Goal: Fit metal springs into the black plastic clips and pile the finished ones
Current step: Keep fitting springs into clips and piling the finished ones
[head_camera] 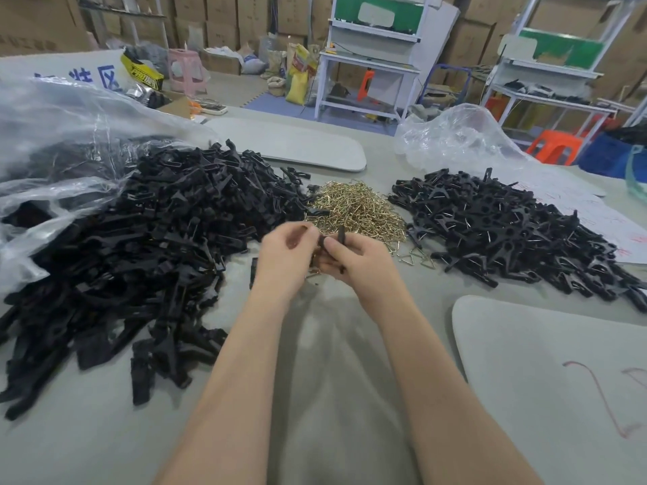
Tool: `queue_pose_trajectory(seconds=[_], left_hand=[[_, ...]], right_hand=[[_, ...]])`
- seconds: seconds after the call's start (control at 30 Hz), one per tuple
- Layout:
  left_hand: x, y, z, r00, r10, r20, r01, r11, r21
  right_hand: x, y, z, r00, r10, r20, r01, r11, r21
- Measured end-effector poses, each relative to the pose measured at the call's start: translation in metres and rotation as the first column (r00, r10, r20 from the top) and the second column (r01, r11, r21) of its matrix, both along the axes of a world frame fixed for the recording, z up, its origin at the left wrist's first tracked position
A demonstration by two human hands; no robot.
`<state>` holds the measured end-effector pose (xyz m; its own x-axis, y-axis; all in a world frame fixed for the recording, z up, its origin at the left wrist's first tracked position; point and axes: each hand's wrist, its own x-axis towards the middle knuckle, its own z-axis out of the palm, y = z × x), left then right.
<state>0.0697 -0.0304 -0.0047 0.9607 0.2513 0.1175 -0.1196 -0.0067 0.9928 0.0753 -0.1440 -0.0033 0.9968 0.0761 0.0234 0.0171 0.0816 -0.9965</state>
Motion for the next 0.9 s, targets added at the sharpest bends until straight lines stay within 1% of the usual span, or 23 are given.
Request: queue_pose_trajectory(seconds=[0.03,0.1,0.17,0.2,0.23,0.3,0.37,0.4,0.43,0.47,0.53,0.63,0.73,0.8,0.9], left_hand=[[-0.001,-0.003,-0.001,0.996,-0.089,-0.03,0.089,0.996,0.019],[-0.002,-0.005,-0.003,0.984,-0.165,-0.063,0.166,0.986,0.019],[-0.003,-0.004,-0.003,0.986,-0.16,-0.046,0.161,0.987,0.026],[-0.002,-0.003,-0.003,0.992,-0.128,-0.023,0.129,0.99,0.064],[-0.001,-0.001,-0.003,0.996,-0.084,-0.005,0.084,0.99,0.118],[0.001,0.004,-0.003,1.0,-0.003,0.013,0.0,0.975,0.224],[0.0,0.005,-0.001,1.0,0.014,0.018,-0.019,0.958,0.288],[-0.001,0.004,0.0,1.0,-0.003,0.01,0.0,0.956,0.292],[-0.001,0.003,0.001,1.0,-0.029,-0.005,0.03,0.961,0.275],[-0.002,0.0,0.001,0.997,-0.067,-0.025,0.071,0.969,0.239],[-0.005,-0.005,0.002,0.987,-0.143,-0.067,0.151,0.979,0.133],[-0.005,-0.007,0.0,0.972,-0.211,-0.105,0.213,0.977,0.003],[-0.005,-0.008,0.0,0.968,-0.228,-0.1,0.228,0.973,-0.012],[-0.005,-0.008,0.0,0.973,-0.215,-0.089,0.214,0.977,-0.013],[-0.006,-0.008,0.001,0.976,-0.205,-0.075,0.203,0.979,-0.035]], right_hand=[[-0.002,-0.004,-0.001,1.0,-0.005,-0.007,0.005,1.0,0.015],[-0.006,-0.009,-0.004,0.999,-0.013,-0.037,0.016,0.998,0.067],[-0.008,-0.01,-0.007,0.998,-0.011,-0.067,0.019,0.993,0.117],[-0.008,-0.01,-0.008,0.997,-0.018,-0.07,0.027,0.993,0.118],[-0.008,-0.009,-0.008,0.997,-0.04,-0.063,0.045,0.995,0.094],[-0.008,-0.01,-0.008,0.992,-0.123,-0.005,0.123,0.992,-0.041],[-0.008,-0.015,-0.006,0.98,-0.183,0.072,0.194,0.96,-0.2],[-0.008,-0.019,-0.005,0.977,-0.195,0.085,0.209,0.951,-0.226],[-0.009,-0.021,-0.004,0.978,-0.194,0.075,0.206,0.959,-0.197],[-0.009,-0.023,-0.003,0.981,-0.188,0.053,0.194,0.972,-0.134],[-0.009,-0.025,-0.001,0.984,-0.176,0.037,0.177,0.984,-0.028],[-0.012,-0.02,0.001,0.985,-0.152,0.077,0.15,0.988,0.021],[-0.013,-0.016,0.002,0.987,-0.126,0.1,0.12,0.991,0.066],[-0.013,-0.015,0.003,0.98,-0.126,0.153,0.12,0.992,0.048],[-0.013,-0.016,0.001,0.965,-0.147,0.219,0.161,0.986,-0.049]])
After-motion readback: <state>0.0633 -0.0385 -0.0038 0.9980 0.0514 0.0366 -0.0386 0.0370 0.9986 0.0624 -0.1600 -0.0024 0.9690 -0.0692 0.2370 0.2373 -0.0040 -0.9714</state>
